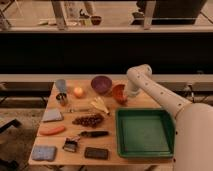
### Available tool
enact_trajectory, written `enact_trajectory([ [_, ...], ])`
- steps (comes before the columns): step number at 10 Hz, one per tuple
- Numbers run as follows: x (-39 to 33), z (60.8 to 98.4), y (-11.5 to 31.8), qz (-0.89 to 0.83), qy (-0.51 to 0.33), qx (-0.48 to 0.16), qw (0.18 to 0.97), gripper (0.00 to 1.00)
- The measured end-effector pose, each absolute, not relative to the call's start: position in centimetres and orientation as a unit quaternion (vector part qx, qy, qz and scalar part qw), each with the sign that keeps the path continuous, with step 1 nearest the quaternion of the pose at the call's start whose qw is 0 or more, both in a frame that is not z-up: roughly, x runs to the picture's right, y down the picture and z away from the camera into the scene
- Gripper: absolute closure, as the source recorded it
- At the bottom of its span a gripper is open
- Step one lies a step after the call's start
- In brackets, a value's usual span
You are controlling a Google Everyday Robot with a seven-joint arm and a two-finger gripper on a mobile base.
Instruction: Stack bowls into tray
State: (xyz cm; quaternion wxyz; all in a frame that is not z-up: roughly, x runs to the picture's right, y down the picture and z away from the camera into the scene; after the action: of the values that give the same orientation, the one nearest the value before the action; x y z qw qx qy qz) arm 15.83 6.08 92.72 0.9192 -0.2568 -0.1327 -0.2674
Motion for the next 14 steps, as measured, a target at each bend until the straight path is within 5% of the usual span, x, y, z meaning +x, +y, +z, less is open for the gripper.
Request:
enact_trajectory([
  [2,15.9,92.6,6.1,-0.269,-0.13,-0.252,0.92,0.34],
  [3,15.9,92.6,6.1,-0.27,-0.13,-0.251,0.921,0.39],
  [9,15.8,92.5,6.0,-0.27,-0.132,-0.245,0.922,0.98],
  [14,16.9,90.9,5.2,-0.253,-0.131,-0.231,0.93,1.0],
])
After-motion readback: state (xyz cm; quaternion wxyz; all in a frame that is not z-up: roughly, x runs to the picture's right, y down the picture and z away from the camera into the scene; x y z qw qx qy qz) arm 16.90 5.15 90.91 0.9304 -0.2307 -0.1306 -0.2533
